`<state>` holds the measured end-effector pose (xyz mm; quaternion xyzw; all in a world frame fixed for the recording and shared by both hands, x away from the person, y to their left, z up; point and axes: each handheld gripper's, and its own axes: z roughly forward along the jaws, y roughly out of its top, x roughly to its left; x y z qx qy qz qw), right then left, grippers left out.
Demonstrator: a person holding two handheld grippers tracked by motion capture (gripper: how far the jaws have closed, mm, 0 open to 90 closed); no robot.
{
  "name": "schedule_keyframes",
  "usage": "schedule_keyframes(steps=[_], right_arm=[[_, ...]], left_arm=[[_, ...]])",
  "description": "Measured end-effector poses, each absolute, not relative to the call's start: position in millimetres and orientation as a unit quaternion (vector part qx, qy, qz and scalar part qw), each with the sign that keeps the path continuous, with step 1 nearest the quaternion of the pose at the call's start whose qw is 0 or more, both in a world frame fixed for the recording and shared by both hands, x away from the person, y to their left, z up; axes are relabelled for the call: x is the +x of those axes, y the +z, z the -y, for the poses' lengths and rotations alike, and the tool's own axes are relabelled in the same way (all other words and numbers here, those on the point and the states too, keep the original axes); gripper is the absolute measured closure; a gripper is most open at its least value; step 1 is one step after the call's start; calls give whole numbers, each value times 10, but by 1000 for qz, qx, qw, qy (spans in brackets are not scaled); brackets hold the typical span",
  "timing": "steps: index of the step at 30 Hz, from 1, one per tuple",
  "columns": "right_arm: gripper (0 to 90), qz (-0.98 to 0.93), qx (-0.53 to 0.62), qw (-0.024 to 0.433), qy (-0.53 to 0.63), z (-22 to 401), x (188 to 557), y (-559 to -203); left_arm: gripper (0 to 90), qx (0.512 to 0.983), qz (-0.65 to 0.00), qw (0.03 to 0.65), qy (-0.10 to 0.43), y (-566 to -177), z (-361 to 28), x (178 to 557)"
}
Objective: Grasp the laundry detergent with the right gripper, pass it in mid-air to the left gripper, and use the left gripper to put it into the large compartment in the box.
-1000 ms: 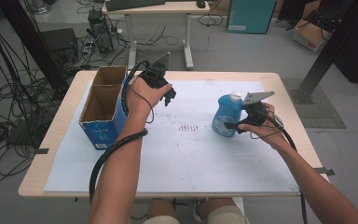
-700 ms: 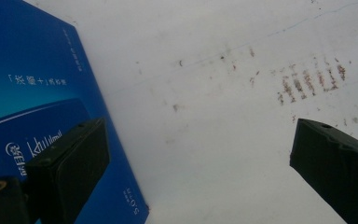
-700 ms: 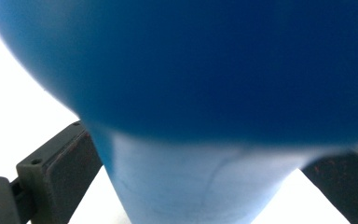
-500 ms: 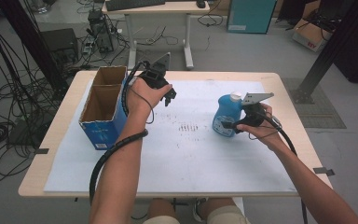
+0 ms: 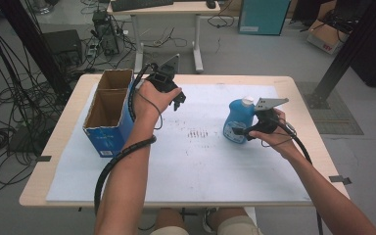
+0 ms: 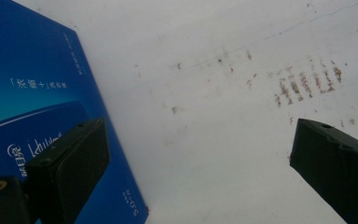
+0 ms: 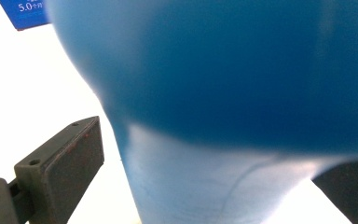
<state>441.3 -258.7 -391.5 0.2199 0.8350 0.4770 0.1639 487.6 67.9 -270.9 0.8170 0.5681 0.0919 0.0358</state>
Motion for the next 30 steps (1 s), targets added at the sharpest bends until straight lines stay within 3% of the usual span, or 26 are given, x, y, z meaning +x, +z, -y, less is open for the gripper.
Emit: schedule_keyframes(steps=[30], right_arm=[[21, -832, 210, 163, 487, 2564, 4386, -3904]], left_arm=[[52, 820, -563, 43, 96, -2670, -680, 4856]])
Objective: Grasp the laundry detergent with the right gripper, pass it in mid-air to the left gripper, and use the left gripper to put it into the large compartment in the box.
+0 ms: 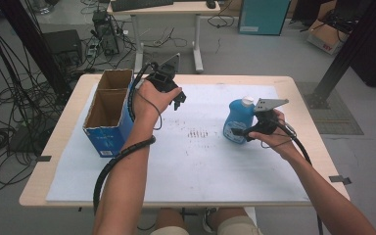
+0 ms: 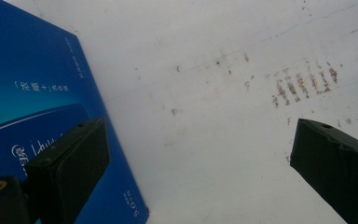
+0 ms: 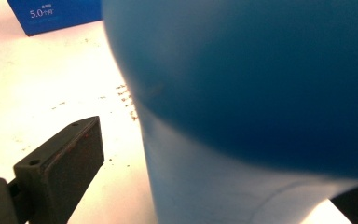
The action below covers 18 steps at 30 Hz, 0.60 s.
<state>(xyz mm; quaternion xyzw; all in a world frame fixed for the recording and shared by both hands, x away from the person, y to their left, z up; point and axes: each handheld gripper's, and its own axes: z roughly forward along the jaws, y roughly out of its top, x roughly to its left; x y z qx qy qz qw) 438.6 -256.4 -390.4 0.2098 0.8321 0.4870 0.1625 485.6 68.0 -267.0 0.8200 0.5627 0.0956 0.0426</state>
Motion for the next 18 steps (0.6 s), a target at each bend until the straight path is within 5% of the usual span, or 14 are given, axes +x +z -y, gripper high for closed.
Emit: schedule_keyframes(steps=[18], right_arm=[[21, -832, 209, 165, 487, 2558, 4376, -3909]], left_arm=[[52, 819, -563, 45, 101, -2637, -687, 4852]])
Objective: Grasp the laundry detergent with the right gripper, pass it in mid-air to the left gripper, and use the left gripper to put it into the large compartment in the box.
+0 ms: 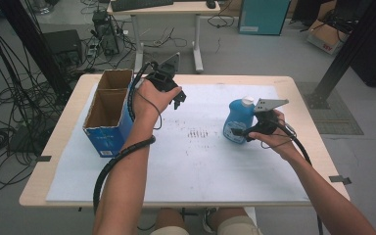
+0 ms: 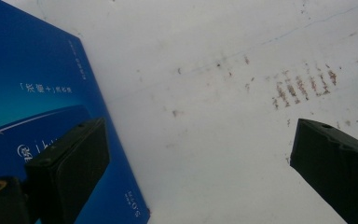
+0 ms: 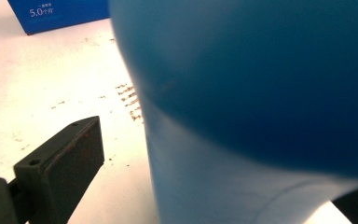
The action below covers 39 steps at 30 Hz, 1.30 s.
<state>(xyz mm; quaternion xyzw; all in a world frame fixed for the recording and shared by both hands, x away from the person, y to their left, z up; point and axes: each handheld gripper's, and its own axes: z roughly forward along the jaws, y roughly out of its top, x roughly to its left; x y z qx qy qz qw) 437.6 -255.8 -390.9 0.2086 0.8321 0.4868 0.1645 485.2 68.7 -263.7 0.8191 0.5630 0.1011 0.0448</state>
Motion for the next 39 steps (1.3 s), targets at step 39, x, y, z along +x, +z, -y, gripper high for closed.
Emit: schedule_keyframes(steps=[39], right_arm=[[24, -828, 208, 165, 494, 2544, 4359, -3916]], left_arm=[[51, 818, -564, 48, 104, -2604, -699, 4839]])
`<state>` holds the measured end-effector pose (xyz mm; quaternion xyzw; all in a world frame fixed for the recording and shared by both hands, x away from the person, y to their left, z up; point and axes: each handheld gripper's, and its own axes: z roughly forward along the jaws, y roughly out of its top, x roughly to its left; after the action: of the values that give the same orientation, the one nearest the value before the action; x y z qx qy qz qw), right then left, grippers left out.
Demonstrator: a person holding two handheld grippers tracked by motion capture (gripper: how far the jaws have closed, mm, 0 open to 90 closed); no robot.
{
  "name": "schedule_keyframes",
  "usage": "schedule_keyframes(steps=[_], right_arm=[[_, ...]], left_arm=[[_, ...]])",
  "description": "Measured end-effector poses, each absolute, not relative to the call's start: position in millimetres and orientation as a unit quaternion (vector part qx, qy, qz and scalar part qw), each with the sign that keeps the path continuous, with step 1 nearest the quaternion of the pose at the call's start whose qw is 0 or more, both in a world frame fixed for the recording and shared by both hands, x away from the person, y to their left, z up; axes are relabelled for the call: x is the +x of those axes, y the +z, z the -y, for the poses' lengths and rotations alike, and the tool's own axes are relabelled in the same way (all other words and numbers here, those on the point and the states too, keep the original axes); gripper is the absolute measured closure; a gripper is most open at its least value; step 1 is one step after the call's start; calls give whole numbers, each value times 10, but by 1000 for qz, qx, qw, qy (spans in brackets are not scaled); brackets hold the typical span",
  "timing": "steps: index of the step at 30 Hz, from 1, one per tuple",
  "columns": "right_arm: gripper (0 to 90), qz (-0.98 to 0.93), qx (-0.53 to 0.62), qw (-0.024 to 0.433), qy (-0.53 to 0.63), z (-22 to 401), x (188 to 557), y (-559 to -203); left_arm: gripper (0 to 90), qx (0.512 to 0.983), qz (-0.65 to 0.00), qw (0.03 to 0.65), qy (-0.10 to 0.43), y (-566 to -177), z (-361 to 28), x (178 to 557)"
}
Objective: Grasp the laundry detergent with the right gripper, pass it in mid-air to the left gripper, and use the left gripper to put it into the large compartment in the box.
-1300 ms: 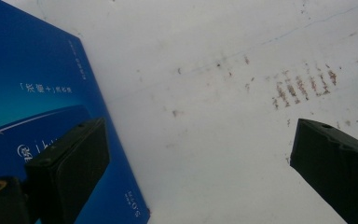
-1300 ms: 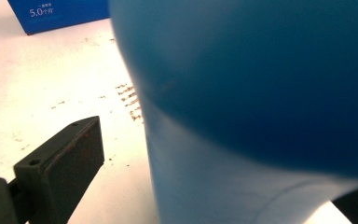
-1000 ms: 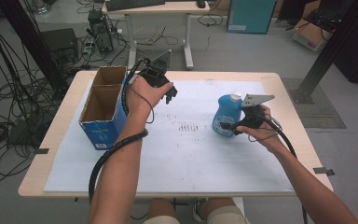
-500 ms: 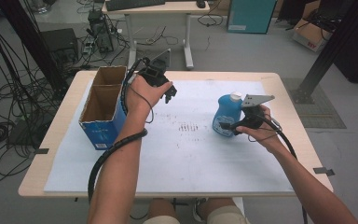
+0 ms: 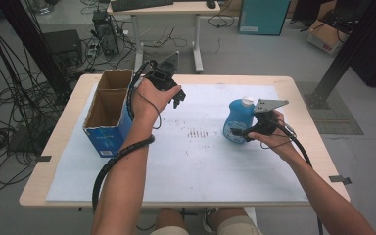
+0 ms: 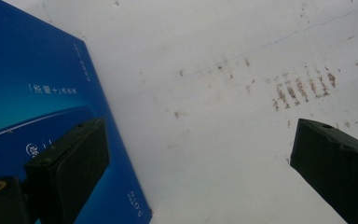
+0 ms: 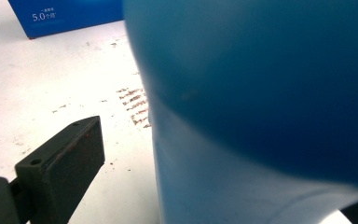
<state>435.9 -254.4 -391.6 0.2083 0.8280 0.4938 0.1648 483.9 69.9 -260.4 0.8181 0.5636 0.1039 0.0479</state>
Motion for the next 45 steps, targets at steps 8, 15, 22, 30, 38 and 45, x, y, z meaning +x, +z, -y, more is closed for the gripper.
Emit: schedule_keyframes(steps=[8, 15, 22, 30, 38, 45], right_arm=[[23, -828, 207, 166, 494, 2543, 4361, -3916], [23, -827, 208, 166, 495, 2545, 4356, -3910], [23, -826, 208, 167, 496, 2549, 4356, -3904], [22, -825, 208, 167, 498, 2544, 4359, -3907], [22, -824, 209, 170, 499, 2544, 4356, -3900], [23, -824, 206, 170, 500, 2548, 4364, -3903]], left_arm=[[51, 817, -564, 50, 106, -2589, -704, 4838], [50, 818, -563, 49, 107, -2594, -700, 4832], [50, 817, -564, 50, 107, -2607, -703, 4835], [51, 818, -563, 47, 108, -2600, -713, 4835], [50, 818, -562, 47, 110, -2593, -711, 4833], [51, 818, -562, 48, 110, -2588, -706, 4832]])
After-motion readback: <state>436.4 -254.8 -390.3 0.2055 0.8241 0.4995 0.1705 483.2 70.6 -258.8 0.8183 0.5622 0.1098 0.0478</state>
